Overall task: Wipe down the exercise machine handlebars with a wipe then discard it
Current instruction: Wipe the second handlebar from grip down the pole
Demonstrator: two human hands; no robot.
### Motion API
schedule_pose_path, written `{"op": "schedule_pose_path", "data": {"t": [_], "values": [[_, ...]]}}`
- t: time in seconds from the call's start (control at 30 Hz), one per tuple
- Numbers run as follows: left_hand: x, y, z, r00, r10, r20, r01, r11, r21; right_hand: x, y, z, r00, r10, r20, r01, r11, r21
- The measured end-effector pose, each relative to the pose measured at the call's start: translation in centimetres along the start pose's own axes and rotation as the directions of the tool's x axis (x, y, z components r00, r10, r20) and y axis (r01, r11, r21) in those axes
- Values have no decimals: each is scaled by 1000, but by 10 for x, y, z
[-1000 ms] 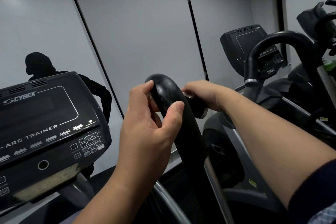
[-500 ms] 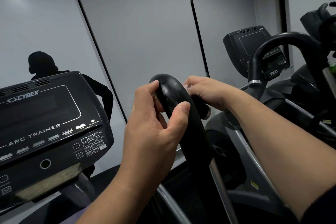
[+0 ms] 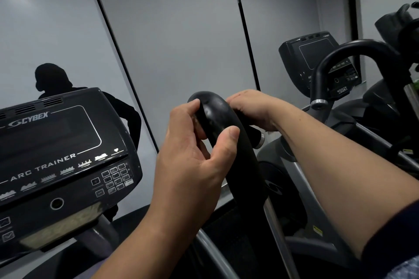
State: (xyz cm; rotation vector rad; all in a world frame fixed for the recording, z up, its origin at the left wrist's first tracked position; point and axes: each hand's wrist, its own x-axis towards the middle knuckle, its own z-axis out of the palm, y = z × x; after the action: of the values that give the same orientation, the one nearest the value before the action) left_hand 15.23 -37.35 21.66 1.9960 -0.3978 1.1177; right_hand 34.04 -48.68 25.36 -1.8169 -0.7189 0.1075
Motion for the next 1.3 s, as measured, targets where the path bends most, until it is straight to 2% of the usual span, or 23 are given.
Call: {"op": "schedule_pose_path", "data": {"t": [0.1, 0.23, 0.37, 0.47, 0.5, 0.6, 0.73, 0.87, 0.97, 1.0, 1.1, 1.2, 1.3], "values": [[0, 0, 0, 1000, 3, 1, -3, 1000, 22, -4, -2, 2, 996, 78, 40, -78, 997, -9], [1, 2, 0, 1000, 3, 3, -3, 1000, 21, -1, -11, 6, 1000, -9, 9, 8, 994, 108], [1, 1, 1, 1000, 8, -4, -8, 999, 31, -1, -16, 13, 998, 63, 19, -61, 993, -105], [1, 2, 0, 1000, 13, -3, -13, 999, 32, 3, -21, 11, 999, -6, -48, 9, 998, 70], [1, 2, 1, 1000, 13, 0, -13, 1000, 26, 5, -21, 14, 999, -14, -51, 16, 999, 49], [1, 1, 1, 1000, 0, 2, 0, 1000, -10, 6, -22, 20, 1000, 28, -4, -29, 984, -179], [1, 0, 1, 1000, 6, 11, -6, 1000, -7, 10, -33, 15, 999, -11, -40, 13, 999, 42], [1, -2, 1, 1000, -3, 5, 3, 1000, 4, 17, -32, 21, 998, 29, 47, -23, 994, -110], [0, -2, 0, 1000, 13, 15, -14, 1000, 15, 15, -41, 16, 1000, -20, 14, 20, 998, 60], [0, -1, 0, 1000, 20, 13, -20, 1000, 19, 14, -42, 17, 999, -30, 16, 30, 998, 55], [-1, -2, 0, 1000, 17, 12, -17, 1000, 13, 17, -43, 21, 999, 29, 42, -24, 994, -108], [0, -2, 0, 1000, 19, 20, -20, 1000, 17, 16, -50, 17, 998, -28, 54, 26, 999, 45], [0, -2, 0, 1000, 28, 8, -28, 999, 15, 18, -50, 22, 998, 7, 68, -5, 1000, -25]]}}
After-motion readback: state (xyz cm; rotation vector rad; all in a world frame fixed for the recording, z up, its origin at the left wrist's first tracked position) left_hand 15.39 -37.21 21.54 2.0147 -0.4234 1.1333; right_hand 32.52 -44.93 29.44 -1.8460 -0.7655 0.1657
